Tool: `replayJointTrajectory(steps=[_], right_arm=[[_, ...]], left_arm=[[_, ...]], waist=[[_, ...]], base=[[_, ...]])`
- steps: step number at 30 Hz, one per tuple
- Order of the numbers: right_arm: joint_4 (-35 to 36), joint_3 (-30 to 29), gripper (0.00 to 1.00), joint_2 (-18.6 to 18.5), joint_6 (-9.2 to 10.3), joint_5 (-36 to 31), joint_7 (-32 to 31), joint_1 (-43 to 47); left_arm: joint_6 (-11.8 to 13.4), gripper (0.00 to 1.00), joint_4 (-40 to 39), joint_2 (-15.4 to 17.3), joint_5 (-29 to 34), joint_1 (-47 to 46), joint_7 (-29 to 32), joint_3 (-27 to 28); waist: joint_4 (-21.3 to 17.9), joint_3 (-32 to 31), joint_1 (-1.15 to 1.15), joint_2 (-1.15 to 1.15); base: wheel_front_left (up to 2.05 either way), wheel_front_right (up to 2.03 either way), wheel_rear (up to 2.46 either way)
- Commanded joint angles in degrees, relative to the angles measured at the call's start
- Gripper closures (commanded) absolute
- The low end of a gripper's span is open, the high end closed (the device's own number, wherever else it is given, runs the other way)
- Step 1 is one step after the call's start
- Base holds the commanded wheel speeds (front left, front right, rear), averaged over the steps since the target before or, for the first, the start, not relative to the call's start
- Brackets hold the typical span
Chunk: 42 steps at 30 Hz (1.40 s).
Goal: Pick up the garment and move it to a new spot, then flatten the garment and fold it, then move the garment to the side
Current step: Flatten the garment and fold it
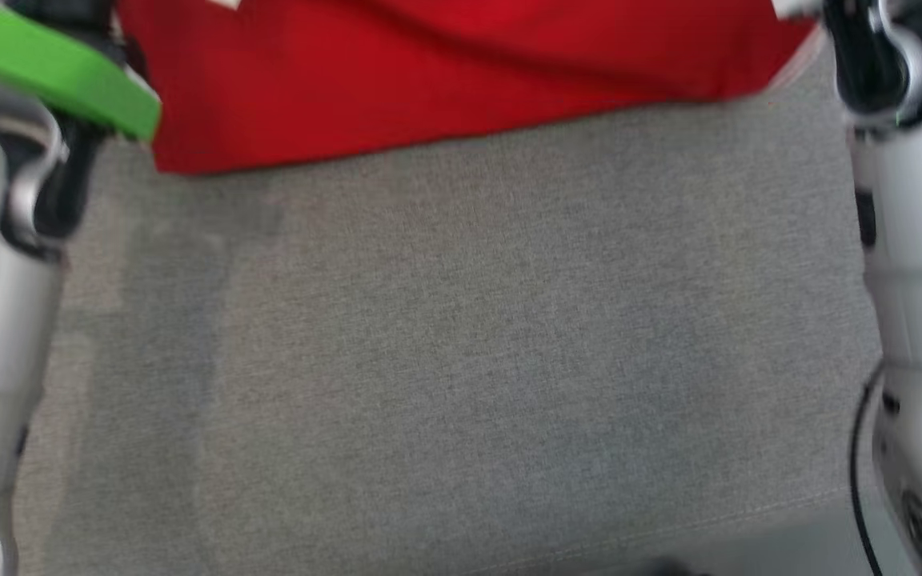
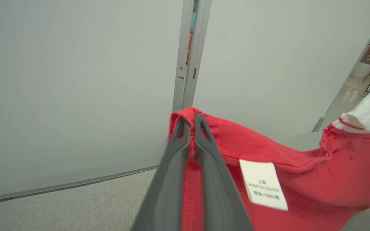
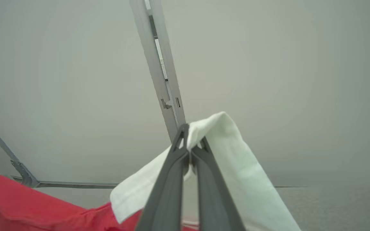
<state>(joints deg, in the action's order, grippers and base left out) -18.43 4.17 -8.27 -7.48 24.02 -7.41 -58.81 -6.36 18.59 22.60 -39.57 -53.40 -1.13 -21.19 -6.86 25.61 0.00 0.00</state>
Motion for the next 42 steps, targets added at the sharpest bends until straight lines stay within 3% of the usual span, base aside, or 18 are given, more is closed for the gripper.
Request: replayJointTrajectory(steps=[1, 7, 14, 24, 32, 36, 42], right_arm=[[-2.61, 0.58, 1.00, 0.20, 0.05, -0.44, 3.43, -4.14], [-8.85, 0.78, 1.00, -0.18, 0.01, -6.56, 20.08, -19.74], [-7.86, 1.58, 1.00, -2.83, 0.01, -9.54, 22.59, -22.97], [-13.61, 0.81, 1.00, -6.59, 0.02, -6.53, 22.61, -3.55], [-16.82, -1.41, 1.00, -6.13, 0.02, -1.14, 21.02, 14.98], [-14.48, -1.41, 1.00, -6.33, 0.02, -0.19, 17.84, 23.10], [-5.06, -3.84, 1.00, -5.03, 0.03, -4.00, 13.57, 36.66]], left_arm=[[-0.36, 1.00, 2.51, 0.25, 0.95, -3.24, -1.47, -0.31], [0.18, 1.00, 9.25, -1.71, 4.04, -16.39, -10.75, 1.42], [-0.71, 1.00, 6.74, -3.84, 5.22, -21.77, -13.91, 2.45], [-1.14, 1.00, 5.04, -5.64, 5.48, -3.33, -14.07, 0.14], [-1.16, 1.00, 6.86, -7.46, 2.98, 14.29, -14.08, 0.27], [-1.15, 1.00, 6.19, -8.17, 2.84, 21.10, -14.08, -0.52], [-1.14, 1.00, 4.73, -7.73, 3.08, 30.79, -14.09, -0.11]], waist=[[-2.93, 6.94, 0.00, 0.00], [-3.02, 4.20, 0.00, 0.00], [-2.05, 2.01, 0.00, 0.00], [0.17, 3.49, 0.00, 0.00], [1.29, -2.14, 0.00, 0.00], [2.42, -6.41, 0.00, 0.00], [3.19, -11.77, 0.00, 0.00]], base=[[0.00, 0.00, 0.00], [0.00, 0.00, 0.00], [0.00, 0.00, 0.00], [0.00, 0.00, 0.00], [0.00, 0.00, 0.00], [0.00, 0.00, 0.00], [0.00, 0.00, 0.00]])
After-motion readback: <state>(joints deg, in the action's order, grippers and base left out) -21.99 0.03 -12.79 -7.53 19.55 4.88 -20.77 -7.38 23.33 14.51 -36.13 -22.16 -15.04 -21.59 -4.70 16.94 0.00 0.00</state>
